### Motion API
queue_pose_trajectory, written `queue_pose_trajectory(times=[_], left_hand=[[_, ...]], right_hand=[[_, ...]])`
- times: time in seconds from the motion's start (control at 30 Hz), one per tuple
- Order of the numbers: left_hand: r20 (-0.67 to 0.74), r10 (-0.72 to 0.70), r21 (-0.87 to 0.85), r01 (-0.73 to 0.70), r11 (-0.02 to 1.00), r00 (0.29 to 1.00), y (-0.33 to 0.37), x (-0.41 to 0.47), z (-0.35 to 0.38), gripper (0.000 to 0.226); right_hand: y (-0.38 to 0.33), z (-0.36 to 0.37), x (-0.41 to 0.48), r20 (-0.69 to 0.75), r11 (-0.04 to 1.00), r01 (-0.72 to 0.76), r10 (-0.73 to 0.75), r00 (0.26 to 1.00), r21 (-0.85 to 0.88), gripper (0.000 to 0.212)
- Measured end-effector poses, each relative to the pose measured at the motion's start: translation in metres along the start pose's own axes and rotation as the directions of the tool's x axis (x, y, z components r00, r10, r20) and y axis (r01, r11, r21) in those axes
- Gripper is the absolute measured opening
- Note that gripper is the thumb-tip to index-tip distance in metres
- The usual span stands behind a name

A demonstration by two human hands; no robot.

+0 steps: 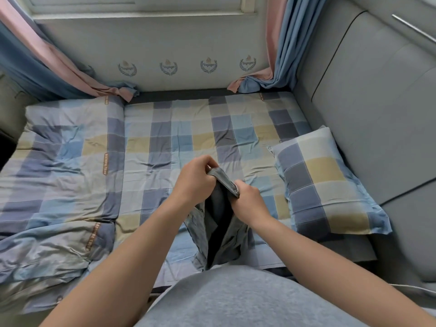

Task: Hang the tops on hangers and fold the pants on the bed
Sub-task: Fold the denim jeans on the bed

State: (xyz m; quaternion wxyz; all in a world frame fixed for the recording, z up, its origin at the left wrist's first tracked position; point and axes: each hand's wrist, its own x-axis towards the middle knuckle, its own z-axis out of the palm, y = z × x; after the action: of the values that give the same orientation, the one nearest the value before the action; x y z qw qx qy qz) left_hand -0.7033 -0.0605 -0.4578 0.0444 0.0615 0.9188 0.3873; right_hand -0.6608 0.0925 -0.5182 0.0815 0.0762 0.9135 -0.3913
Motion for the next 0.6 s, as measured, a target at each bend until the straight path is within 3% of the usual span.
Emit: queue_pose_trajectory(times=[0.1,0.27,0.4,0.6], left_hand=[[-0.052,-0.012,0.151,0.02,0.988,0.999,-0.024,0.001,0.003,0.038],[-0.08,-0.13,0.342,0.15,0.928,0.988,-0.085,-0.005,0.015,0.027],[-0.133,-0.291,0.4,0.32,0.859,0.948,-0.136,-0.021,0.016,0.023],[-0.263,-0.382,0.361,0.458,0.813,0.886,-0.183,-0.042,0.003,0.027]], right_hand=[[0.019,-0.013,0.015,-0.056,0.98,-0.027,0.016,0.998,-0.195,0.017],[0.059,-0.037,0.033,-0.141,0.91,-0.12,0.068,0.988,-0.397,0.026],[0.094,-0.048,0.034,-0.184,0.87,-0.208,0.138,0.973,-0.447,0.026],[0.135,-0.066,0.028,-0.257,0.864,-0.32,0.231,0.938,-0.39,0.029]])
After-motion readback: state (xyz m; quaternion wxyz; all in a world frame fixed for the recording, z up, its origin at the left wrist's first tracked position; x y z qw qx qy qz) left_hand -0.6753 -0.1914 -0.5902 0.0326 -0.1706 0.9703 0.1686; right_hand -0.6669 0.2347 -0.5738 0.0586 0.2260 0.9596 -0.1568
